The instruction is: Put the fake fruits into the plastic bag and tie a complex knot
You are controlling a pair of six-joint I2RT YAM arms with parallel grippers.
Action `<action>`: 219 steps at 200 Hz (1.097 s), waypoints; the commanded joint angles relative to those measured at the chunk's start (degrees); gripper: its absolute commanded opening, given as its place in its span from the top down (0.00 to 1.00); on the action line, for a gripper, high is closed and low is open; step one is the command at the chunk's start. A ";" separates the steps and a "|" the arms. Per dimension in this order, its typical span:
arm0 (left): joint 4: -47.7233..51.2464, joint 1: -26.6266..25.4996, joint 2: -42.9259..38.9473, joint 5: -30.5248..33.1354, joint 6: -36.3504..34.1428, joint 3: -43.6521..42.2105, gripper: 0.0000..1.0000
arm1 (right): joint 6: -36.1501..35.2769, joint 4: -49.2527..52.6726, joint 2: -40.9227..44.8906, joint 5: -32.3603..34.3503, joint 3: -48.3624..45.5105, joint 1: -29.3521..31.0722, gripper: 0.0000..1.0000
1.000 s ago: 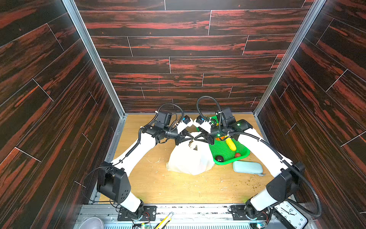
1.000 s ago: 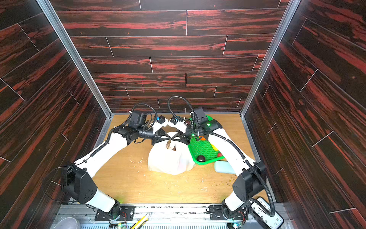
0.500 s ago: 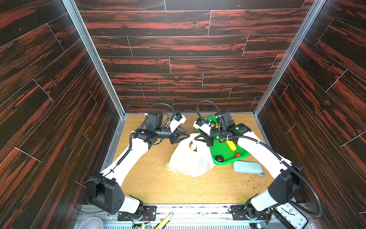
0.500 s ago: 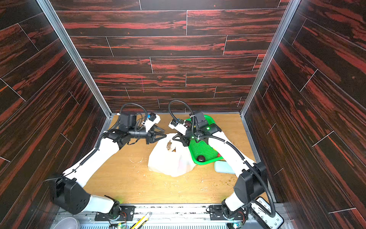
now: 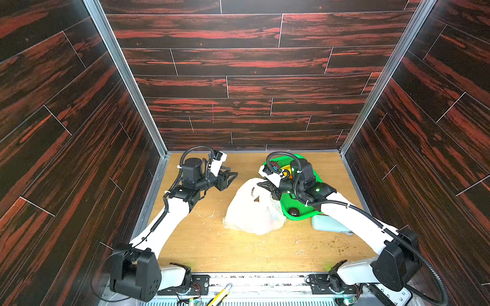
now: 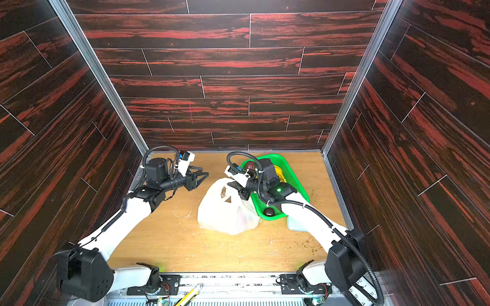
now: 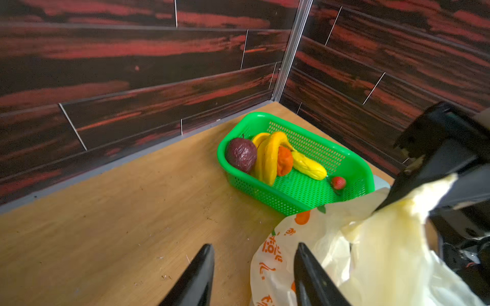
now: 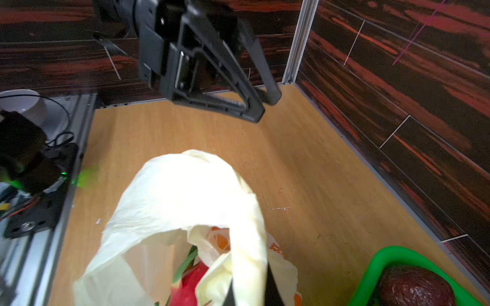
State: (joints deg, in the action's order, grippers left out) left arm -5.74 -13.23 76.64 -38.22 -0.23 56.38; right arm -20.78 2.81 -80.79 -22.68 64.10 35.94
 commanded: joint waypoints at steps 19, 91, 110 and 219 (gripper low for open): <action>-13.88 -0.20 3.18 -5.89 -2.25 -3.70 0.48 | 4.06 -15.65 2.64 2.29 -5.34 0.66 1.00; -25.71 -1.81 10.40 -17.16 -0.93 -3.58 0.47 | 5.75 -19.15 3.82 0.53 -8.24 0.63 1.00; -24.24 -2.90 11.03 -20.59 -3.19 -3.59 0.46 | 5.83 -19.71 4.05 1.08 -8.68 0.64 1.00; -16.77 -6.78 12.73 -24.81 -10.33 0.87 0.46 | 6.36 -21.79 4.70 -0.53 -10.87 0.60 1.00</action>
State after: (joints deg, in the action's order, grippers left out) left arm -19.88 -19.31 88.27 -61.08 -10.55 55.64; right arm -15.03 -17.45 -78.52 -21.65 54.08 36.27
